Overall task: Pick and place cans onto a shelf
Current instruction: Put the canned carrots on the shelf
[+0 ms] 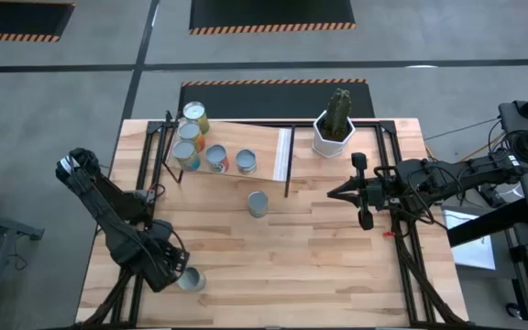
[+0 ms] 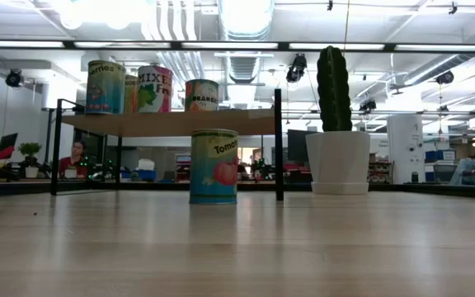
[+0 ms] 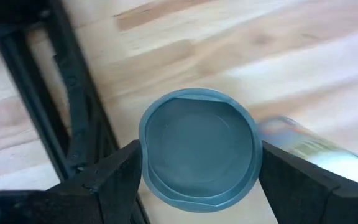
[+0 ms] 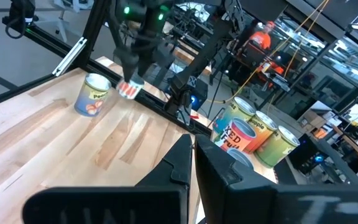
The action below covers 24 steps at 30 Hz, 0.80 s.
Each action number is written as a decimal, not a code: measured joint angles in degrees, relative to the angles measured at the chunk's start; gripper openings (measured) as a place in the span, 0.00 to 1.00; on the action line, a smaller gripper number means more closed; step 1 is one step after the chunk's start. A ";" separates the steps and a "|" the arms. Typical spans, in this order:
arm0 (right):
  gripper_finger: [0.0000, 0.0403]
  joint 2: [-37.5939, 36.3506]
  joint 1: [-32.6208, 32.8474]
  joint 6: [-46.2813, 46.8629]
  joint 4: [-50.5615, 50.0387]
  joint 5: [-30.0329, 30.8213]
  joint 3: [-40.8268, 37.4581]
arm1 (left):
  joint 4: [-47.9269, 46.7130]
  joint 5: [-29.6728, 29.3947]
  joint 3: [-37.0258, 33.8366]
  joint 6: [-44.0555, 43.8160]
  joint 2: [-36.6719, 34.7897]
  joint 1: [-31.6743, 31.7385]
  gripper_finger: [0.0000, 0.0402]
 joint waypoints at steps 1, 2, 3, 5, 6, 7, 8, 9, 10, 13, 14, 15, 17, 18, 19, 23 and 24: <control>0.02 0.00 0.00 -0.03 0.02 0.02 0.00 | -0.96 -1.03 1.88 1.64 0.00 0.32 0.68; 0.02 0.00 0.00 -0.08 0.02 0.02 0.00 | -2.07 -2.55 3.60 3.38 0.04 0.72 0.68; 0.02 0.00 0.00 -0.12 0.02 0.01 0.00 | -3.01 -4.36 5.40 5.44 0.14 1.10 0.68; 0.02 0.00 0.00 -0.15 0.02 0.02 0.00 | -2.87 -8.28 9.12 10.68 0.27 1.96 0.68; 0.02 0.00 0.00 -0.17 0.02 0.02 0.00 | -2.59 -10.61 10.99 13.66 0.31 2.53 0.68; 0.02 0.00 0.00 -0.19 0.04 0.02 0.00 | -2.47 -13.34 12.83 16.65 0.31 3.19 0.68; 0.02 0.00 0.00 -0.24 0.06 0.02 0.00 | -2.32 -16.47 14.71 19.78 0.31 3.98 0.68; 0.02 0.00 0.00 -0.24 0.06 0.02 0.00 | -1.86 -20.05 16.56 23.40 0.31 4.79 0.68; 0.02 0.00 0.00 -0.22 0.05 0.02 0.00 | -1.37 -23.53 18.39 27.00 0.31 5.57 0.68; 0.02 0.00 0.00 -0.24 0.07 0.02 0.00 | -0.72 -32.01 23.56 37.91 0.31 8.19 0.68; 0.02 0.00 0.00 -0.26 0.07 0.02 0.00 | -0.57 -33.98 25.22 41.16 0.31 9.14 0.68; 0.02 0.00 0.00 -0.28 0.07 0.02 0.00 | -0.50 -35.82 26.76 44.52 0.31 10.20 0.68; 0.02 0.00 0.00 -0.28 0.07 0.02 0.00 | -0.15 -38.41 29.62 50.84 0.31 12.54 0.68; 0.02 0.00 0.00 -0.31 0.07 0.02 0.00 | 0.16 -39.51 31.02 54.18 0.31 13.99 0.68; 0.02 0.00 0.00 -0.31 0.07 0.02 0.00 | 0.57 -40.12 32.19 57.31 0.31 15.50 0.68; 0.02 0.00 0.00 -0.31 0.07 0.02 0.00 | 3.07 -40.46 35.72 69.03 0.31 22.02 0.68; 0.02 0.00 0.00 -0.30 0.07 0.02 0.00 | 3.81 -40.44 36.29 71.63 0.31 23.68 0.68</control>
